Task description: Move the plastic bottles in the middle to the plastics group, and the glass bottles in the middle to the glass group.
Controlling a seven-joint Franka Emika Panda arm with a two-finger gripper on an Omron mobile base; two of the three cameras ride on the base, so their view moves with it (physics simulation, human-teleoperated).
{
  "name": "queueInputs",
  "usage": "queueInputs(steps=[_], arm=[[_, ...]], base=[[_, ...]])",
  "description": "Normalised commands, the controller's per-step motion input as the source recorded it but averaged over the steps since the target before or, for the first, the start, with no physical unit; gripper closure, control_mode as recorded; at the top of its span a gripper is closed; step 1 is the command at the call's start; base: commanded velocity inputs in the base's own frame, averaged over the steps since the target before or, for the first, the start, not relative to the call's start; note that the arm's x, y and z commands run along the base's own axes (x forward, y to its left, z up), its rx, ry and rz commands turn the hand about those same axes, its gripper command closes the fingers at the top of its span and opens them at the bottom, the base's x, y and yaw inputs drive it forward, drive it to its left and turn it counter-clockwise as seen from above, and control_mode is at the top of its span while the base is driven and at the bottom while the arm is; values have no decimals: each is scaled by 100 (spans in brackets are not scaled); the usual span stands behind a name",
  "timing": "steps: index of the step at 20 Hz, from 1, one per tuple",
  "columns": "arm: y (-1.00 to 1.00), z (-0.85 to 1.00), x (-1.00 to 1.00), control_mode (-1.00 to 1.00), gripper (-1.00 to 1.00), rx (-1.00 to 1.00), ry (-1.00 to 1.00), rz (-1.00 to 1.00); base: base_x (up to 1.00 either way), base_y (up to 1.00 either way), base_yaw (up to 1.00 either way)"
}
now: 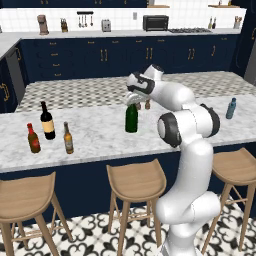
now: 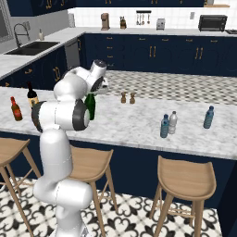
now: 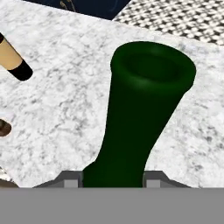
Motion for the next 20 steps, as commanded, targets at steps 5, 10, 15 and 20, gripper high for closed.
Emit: queueInputs(steps=[5, 10, 15, 20], arm=[[76, 15, -38, -100, 100, 3, 0, 32], [84, 4, -12, -100, 100, 4, -6, 23], [84, 0, 5, -100, 100, 0, -19, 15], [87, -9, 7, -100, 100, 0, -21, 11]], base=[[0, 0, 0], [0, 0, 0], [0, 0, 0], [0, 0, 0]])
